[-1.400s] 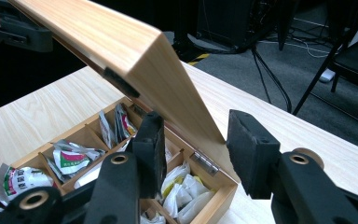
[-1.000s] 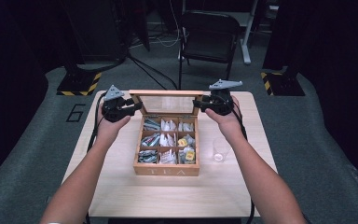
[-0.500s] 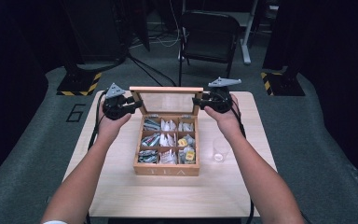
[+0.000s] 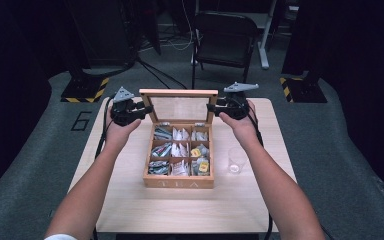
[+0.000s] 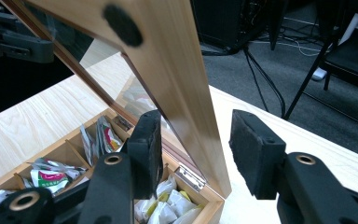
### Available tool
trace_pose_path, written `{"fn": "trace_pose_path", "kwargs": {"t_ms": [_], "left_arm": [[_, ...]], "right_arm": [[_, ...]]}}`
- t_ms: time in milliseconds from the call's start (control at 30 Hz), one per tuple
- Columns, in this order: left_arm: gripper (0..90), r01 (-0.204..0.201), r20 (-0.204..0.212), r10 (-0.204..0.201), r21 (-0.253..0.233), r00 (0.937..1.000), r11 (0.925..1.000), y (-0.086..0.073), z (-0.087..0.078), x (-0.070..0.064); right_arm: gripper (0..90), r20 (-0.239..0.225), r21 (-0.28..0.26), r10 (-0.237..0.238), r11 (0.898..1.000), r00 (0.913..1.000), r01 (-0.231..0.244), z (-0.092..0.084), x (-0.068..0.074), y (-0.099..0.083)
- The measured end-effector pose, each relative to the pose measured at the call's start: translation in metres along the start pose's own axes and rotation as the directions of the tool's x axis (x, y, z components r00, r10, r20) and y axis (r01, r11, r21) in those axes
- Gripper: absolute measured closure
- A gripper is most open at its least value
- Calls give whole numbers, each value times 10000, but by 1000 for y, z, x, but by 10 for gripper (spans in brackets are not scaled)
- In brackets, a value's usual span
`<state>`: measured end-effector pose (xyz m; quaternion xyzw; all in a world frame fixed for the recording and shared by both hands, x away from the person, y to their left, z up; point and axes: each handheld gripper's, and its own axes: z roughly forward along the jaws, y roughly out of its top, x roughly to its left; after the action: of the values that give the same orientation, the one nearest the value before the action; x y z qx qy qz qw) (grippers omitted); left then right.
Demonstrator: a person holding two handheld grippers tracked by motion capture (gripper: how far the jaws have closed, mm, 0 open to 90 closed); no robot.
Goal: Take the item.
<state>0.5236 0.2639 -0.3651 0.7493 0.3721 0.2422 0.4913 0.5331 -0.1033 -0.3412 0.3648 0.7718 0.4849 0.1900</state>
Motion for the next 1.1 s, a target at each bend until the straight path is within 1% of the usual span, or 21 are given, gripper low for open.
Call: {"fn": "trace_pose_path", "kwargs": {"t_ms": [233, 333, 400, 500, 567, 600, 633, 767, 867, 1000, 1100], "left_arm": [[628, 160, -32, -160, -151, 9999, 9998, 0, 3, 2], [629, 227, -57, -228, -237, 9997, 9995, 0, 4, 2], [629, 237, -59, -238, -241, 9997, 9994, 0, 4, 3], [629, 280, -66, -281, -250, 9996, 9993, 0, 5, 3], [631, 242, -18, -242, -114, 9997, 9996, 2, 5, 4], [631, 264, -51, -265, -133, 9996, 9996, 3, 6, 4], [632, 220, -62, -221, -69, 9997, 9997, 4, 6, 5], [633, 250, -101, -251, -153, 9996, 9996, 3, 7, 5], [633, 277, -86, -279, -165, 9996, 9995, 3, 8, 5], [634, 258, -116, -260, -136, 9996, 9996, 4, 9, 6], [634, 303, -117, -304, -152, 9995, 9994, 4, 9, 6]], "right_arm": [[533, 75, 140, -77, 9999, 9999, 76, 6, -3, -3], [533, 27, 198, -48, 9998, 10000, 48, 10, -4, -4], [535, 0, 265, 18, 9996, 10000, -18, 14, -6, -6], [545, 43, 357, -72, 9993, 10000, 71, 20, -6, -9], [545, 85, 373, -46, 9993, 10000, 42, 22, -7, -10], [545, 85, 373, -46, 9993, 10000, 42, 22, -7, -10], [552, 101, 340, 87, 9994, 9999, -91, 24, -8, -11], [567, 63, 288, 187, 9994, 9998, -189, 26, -10, -13], [576, 58, 331, 154, 9993, 9999, -156, 28, -12, -15], [606, 34, 221, 94, 9997, 10000, -95, 29, -14, -14], [616, 29, 235, 119, 9997, 9999, -119, 29, -14, -14]]}}
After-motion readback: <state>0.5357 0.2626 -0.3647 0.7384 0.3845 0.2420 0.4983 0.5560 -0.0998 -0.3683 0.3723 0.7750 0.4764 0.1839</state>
